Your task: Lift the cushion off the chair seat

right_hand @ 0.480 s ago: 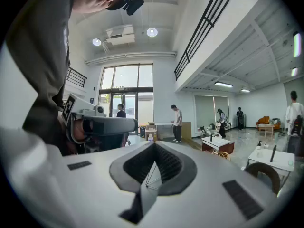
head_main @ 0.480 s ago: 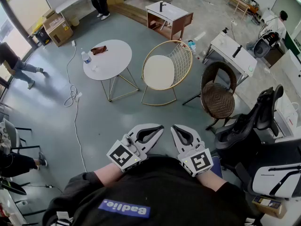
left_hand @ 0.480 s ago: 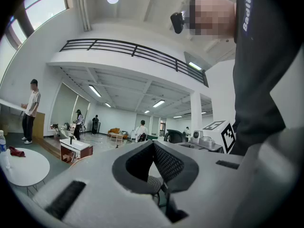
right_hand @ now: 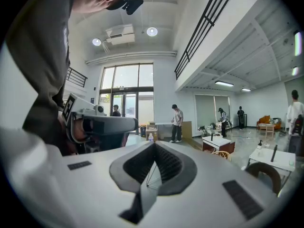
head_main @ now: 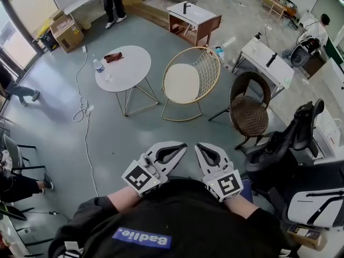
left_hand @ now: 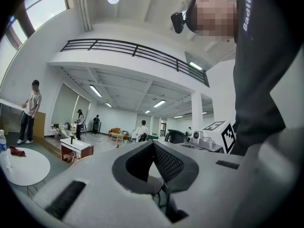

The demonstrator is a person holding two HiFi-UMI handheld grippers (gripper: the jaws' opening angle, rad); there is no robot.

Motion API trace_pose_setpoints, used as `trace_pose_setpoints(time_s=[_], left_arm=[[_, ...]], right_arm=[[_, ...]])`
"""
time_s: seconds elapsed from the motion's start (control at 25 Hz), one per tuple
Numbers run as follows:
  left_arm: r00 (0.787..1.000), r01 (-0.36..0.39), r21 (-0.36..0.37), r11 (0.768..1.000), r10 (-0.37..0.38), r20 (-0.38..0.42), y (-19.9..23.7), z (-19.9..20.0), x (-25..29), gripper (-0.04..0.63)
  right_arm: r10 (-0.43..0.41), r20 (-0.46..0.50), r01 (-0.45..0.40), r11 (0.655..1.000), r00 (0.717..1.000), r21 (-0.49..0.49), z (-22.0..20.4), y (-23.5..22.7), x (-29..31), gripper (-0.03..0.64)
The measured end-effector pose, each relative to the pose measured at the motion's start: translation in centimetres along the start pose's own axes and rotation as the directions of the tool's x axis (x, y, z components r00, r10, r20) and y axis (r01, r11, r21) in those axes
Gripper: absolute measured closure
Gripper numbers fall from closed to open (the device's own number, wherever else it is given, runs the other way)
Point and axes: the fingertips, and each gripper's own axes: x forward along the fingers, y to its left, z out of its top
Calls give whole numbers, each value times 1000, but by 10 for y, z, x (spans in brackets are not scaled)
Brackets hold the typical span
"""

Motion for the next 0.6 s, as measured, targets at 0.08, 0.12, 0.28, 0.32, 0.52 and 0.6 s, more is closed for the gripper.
trace_pose_setpoints(time_s=[0.08, 0.12, 0.28, 0.32, 0.52, 0.6], left_arm=[[1000, -1, -2, 1000, 1, 0, 0, -1, 2, 581], [1000, -2, -2, 1000, 2, 1, 0, 0, 2, 581], [1000, -10, 1, 1000, 10, 3, 0, 0, 5, 581], [1000, -10, 7, 1000, 10, 16, 1, 1, 6, 581], [999, -29, 8, 1000, 29, 38, 6, 1, 8, 581], [999, -46, 10, 999, 46, 7, 11, -5, 8, 580]], right_arm=[[7, -1, -7, 1000, 1000, 1, -2, -1, 0, 591], [9, -3, -9, 1000, 1000, 3, -2, -1, 0, 590], [3, -2, -3, 1000, 1000, 7, -3, -6, -2, 590], [1, -1, -1, 1000, 1000, 8, -3, -8, -2, 590], [-6, 7, 6, 1000, 1000, 23, -5, -21, 0, 589], [-5, 9, 5, 1000, 1000, 29, -4, -25, 2, 589]])
